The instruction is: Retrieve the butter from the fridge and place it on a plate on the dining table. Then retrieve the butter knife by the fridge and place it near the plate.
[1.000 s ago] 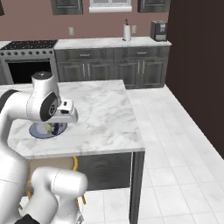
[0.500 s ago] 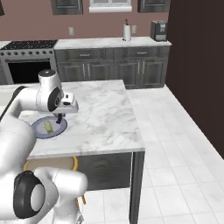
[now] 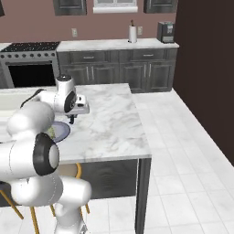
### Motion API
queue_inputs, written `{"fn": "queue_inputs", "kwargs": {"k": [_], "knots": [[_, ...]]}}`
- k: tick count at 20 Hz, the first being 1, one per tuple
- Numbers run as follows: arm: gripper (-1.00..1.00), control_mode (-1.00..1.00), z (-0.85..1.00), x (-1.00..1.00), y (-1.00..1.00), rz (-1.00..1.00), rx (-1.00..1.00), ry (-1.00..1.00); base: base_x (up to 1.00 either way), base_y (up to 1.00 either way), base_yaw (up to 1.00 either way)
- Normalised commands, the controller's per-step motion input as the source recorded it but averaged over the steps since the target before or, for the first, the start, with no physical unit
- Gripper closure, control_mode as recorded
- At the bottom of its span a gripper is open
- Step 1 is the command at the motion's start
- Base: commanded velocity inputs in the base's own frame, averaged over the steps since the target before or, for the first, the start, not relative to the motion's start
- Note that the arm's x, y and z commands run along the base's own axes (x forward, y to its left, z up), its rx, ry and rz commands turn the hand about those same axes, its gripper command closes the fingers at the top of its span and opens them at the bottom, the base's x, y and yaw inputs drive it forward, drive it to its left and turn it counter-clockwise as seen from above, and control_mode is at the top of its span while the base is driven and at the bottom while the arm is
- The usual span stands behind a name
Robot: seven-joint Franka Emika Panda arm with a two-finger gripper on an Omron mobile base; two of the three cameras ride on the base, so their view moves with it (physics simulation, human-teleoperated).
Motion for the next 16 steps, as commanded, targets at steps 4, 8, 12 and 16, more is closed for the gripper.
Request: {"fn": "queue_inputs", "kwargs": {"k": [4, 8, 12, 16], "knots": [[1.0, -1.0, -0.55, 0.7, 0.17, 0.03, -0.02, 0.0, 0.0, 0.0, 0.0], [1.0, -1.0, -0.54, 0.58, 0.13, 0.0, 0.0, 0.0, 0.0, 0.0, 0.0], [1.0, -1.0, -0.49, 0.41, 0.15, 0.0, -0.01, 0.01, 0.0, 0.0, 0.0], [1.0, -1.0, -0.53, 0.18, 0.08, 0.0, -0.05, 0.07, 0.0, 0.0, 0.0]]}}
